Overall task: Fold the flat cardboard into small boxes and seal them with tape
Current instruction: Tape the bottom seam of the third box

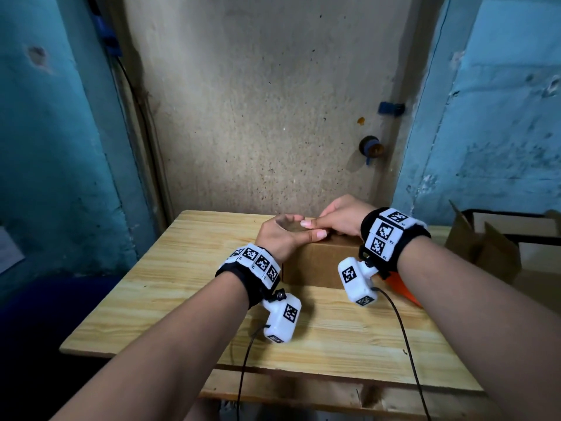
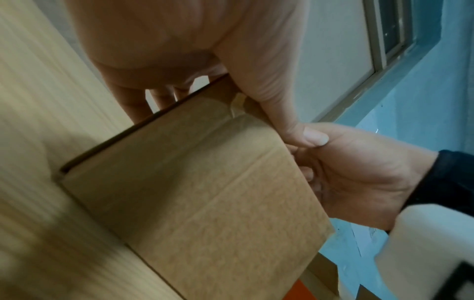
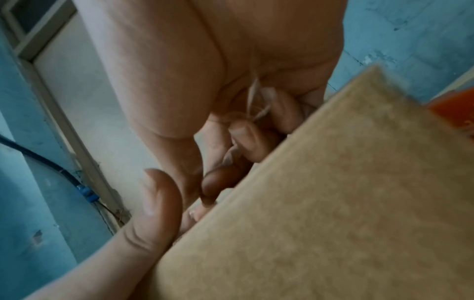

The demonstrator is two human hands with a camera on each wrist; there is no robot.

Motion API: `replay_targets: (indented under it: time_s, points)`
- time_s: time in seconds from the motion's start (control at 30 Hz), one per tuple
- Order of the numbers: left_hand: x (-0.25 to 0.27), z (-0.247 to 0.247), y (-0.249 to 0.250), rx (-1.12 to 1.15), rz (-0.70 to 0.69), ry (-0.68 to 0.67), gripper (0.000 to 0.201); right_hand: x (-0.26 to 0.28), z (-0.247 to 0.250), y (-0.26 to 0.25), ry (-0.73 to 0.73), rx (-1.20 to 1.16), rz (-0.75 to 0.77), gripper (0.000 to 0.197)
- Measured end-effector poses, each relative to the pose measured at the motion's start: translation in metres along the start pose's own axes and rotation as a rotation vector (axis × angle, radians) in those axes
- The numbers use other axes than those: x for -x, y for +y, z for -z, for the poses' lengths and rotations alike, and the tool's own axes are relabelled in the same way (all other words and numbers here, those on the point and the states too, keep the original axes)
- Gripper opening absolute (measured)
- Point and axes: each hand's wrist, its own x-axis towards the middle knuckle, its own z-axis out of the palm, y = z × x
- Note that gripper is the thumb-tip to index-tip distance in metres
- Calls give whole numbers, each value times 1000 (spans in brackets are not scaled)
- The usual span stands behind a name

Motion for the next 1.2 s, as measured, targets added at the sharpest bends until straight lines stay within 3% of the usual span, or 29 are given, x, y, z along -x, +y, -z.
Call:
replay_targets:
  time_s: [0.23, 0.4, 0.53, 0.67, 0.8, 1.1, 1.2]
  points:
    - [3, 2, 0, -24, 61, 16, 58, -1, -1, 3, 20, -27, -43, 29]
    - [2, 13, 11, 141, 232, 17, 90, -2, -2, 5, -8, -40, -39, 47]
    - [4, 20, 22, 353, 381, 39, 42, -5, 0, 6, -14, -25, -53, 48]
    - [9, 20, 26, 363, 413, 13, 38, -5, -1, 6, -7, 8, -51, 51]
    - [7, 24, 20, 350, 352, -1, 17, -9, -1, 9, -16, 1, -58, 52]
    - [10, 22, 9, 304, 293, 94, 20, -14, -1, 6, -32, 33, -100, 55]
    - [10, 20, 7, 296, 301, 132, 17, -13, 0, 2, -38, 62, -119, 47]
